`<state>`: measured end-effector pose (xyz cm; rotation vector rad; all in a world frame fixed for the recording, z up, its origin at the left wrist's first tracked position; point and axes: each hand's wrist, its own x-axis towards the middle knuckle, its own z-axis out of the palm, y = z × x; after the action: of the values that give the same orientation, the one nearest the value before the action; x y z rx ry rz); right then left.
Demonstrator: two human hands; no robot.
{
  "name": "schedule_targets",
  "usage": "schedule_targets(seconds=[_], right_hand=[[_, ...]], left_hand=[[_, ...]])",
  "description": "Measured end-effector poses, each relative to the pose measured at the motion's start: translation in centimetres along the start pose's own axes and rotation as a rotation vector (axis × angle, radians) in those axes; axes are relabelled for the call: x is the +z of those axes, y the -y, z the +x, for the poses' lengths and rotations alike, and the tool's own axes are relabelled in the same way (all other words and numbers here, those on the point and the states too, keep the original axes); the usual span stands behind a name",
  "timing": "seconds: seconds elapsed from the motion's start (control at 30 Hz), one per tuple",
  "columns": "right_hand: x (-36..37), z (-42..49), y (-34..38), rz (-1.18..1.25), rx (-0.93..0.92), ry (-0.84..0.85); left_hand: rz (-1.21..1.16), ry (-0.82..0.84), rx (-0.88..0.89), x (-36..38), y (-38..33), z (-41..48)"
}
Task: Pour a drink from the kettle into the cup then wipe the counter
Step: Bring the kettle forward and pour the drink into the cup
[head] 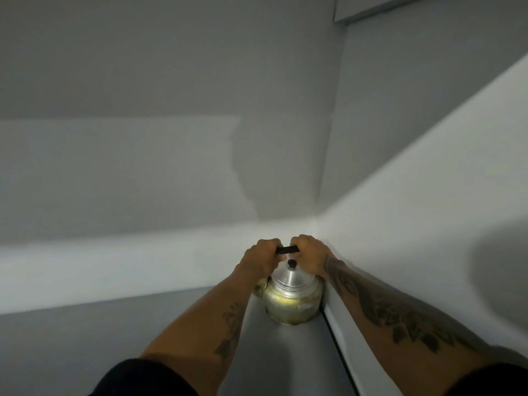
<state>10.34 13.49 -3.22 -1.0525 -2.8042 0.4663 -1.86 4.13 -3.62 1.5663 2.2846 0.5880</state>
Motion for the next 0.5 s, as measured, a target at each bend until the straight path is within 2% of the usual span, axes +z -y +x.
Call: schedule_targets(seconds=[0.17,0.5], right_hand=[[-0.2,-0.5,0.4,0.131,-0.073,0.064],[-0.1,-5.3,6.8,0.435,-0.201,-0.04]], left_hand=[[-0.034,0.039,0.007,-0.8,1.0,-1.2],[-0.053,-0.074,0.153,-6.0,4.8,-8.1]])
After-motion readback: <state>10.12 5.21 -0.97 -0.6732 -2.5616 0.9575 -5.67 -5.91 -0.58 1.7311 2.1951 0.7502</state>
